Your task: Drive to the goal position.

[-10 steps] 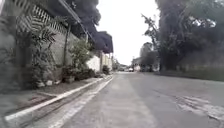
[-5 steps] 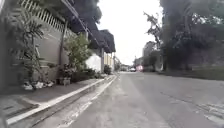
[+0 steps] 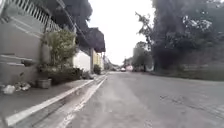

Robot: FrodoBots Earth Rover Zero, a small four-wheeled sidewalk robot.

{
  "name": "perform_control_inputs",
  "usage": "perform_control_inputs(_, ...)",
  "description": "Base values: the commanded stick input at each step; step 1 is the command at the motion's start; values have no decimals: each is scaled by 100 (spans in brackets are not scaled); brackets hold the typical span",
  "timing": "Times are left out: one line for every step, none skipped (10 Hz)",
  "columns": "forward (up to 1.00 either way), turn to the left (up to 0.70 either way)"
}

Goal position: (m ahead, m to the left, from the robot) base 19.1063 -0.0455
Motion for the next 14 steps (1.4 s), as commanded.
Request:
perform_control_inputs(100, 0)
perform_control_inputs(100, 0)
perform_control_inputs(100, 0)
perform_control_inputs(100, 0)
perform_control_inputs(100, 0)
perform_control_inputs(100, 0)
perform_control_inputs(100, 0)
perform_control_inputs(100, 0)
perform_control_inputs(100, 0)
perform_control_inputs(100, 0)
perform_control_inputs(100, 0)
perform_control_inputs(100, 0)
perform_control_inputs(100, 2)
perform_control_inputs(100, 10)
